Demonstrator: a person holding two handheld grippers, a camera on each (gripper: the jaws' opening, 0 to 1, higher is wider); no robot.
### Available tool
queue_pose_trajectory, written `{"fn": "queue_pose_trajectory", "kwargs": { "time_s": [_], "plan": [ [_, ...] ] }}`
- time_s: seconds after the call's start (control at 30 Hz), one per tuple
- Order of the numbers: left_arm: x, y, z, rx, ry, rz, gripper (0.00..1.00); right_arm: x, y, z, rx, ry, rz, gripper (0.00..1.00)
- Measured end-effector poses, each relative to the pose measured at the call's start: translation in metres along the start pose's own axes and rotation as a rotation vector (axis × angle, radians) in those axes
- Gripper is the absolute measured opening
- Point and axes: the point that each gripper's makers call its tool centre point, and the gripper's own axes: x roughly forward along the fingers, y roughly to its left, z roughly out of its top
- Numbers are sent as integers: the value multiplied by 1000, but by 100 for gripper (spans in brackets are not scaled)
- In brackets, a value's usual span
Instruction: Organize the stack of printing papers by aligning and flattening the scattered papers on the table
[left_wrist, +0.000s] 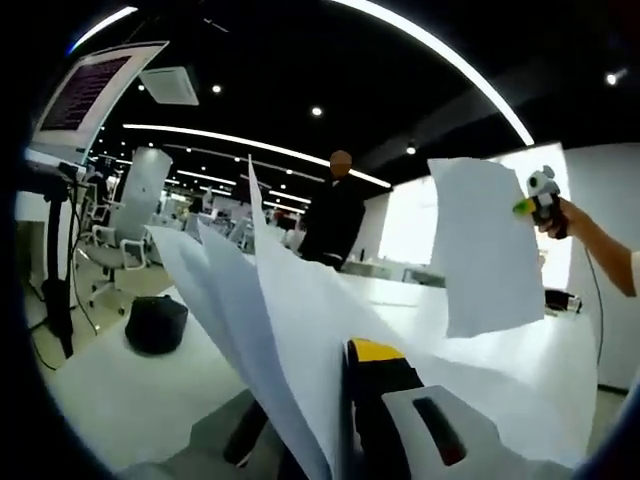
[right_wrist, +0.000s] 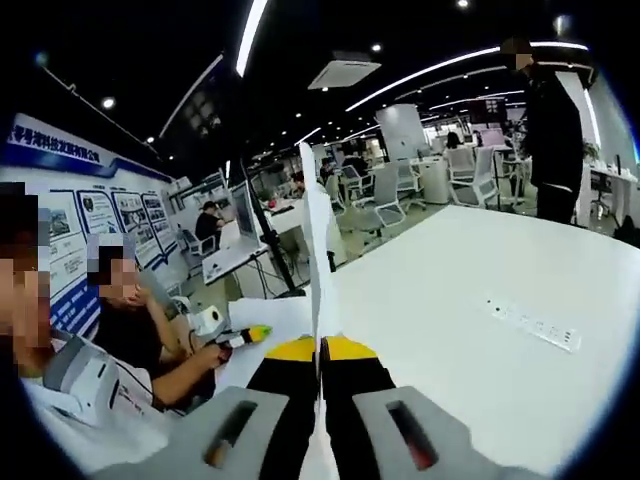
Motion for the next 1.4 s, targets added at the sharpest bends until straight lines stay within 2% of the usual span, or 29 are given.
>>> {"fn": "queue_pose_trajectory", "kwargs": {
  "time_s": [0.6,0.93,1.2,1.4],
  "plan": [
    [-1,-2,1,2,-2,0,9,4,29,2,-5,15,57,0],
    [0,-2,1,2,-3,-1,9,16,67,-7,-25,46,142,0],
    [0,-2,1,1,-5,-2,9,20,82,-8,-27,66,200,0],
    [0,0,1,4,-6,-1,9,30,93,-18,-8,86,243,0]
  ]
}}
